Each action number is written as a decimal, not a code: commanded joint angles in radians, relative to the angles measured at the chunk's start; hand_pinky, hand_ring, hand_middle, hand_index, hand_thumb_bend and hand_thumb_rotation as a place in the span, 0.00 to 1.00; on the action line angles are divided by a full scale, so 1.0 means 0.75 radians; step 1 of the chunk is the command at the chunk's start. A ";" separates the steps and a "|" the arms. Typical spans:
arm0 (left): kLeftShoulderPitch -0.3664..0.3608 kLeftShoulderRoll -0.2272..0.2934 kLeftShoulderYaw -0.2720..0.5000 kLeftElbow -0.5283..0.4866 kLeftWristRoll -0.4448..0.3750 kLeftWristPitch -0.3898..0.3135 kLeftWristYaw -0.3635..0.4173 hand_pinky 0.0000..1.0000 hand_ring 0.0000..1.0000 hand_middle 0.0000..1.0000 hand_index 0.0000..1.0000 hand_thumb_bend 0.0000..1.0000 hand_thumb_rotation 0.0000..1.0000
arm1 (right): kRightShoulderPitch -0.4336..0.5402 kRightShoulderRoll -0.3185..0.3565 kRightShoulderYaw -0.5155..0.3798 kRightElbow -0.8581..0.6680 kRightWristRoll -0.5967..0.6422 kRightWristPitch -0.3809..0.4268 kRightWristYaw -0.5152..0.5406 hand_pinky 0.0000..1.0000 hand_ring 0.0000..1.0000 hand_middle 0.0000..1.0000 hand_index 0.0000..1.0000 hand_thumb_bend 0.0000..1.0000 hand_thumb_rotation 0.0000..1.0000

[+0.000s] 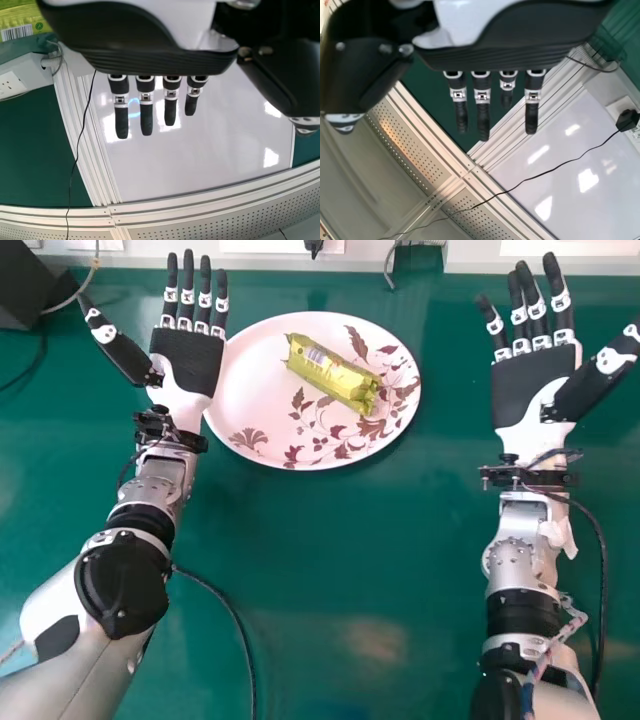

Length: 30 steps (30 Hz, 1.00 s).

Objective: Pick up biscuit and place it in the plate

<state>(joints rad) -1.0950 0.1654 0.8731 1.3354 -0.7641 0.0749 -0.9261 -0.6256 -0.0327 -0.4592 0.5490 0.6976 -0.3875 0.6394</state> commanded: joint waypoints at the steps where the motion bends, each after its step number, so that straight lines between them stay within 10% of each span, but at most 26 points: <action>1: 0.007 0.005 -0.014 -0.011 0.010 0.000 -0.013 0.74 0.85 0.95 1.00 1.00 0.69 | 0.022 0.006 0.001 -0.020 -0.002 -0.010 0.000 0.72 0.69 0.77 0.83 1.00 0.34; 30: 0.021 0.003 -0.027 -0.010 0.026 -0.003 -0.028 0.75 0.87 0.96 1.00 1.00 0.64 | 0.094 0.012 0.007 -0.129 0.028 0.067 0.019 0.71 0.71 0.80 0.85 1.00 0.35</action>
<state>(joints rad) -1.0947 0.1652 0.8630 1.3354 -0.7561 0.0779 -0.9397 -0.5690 -0.0279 -0.4537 0.4566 0.7079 -0.3376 0.6541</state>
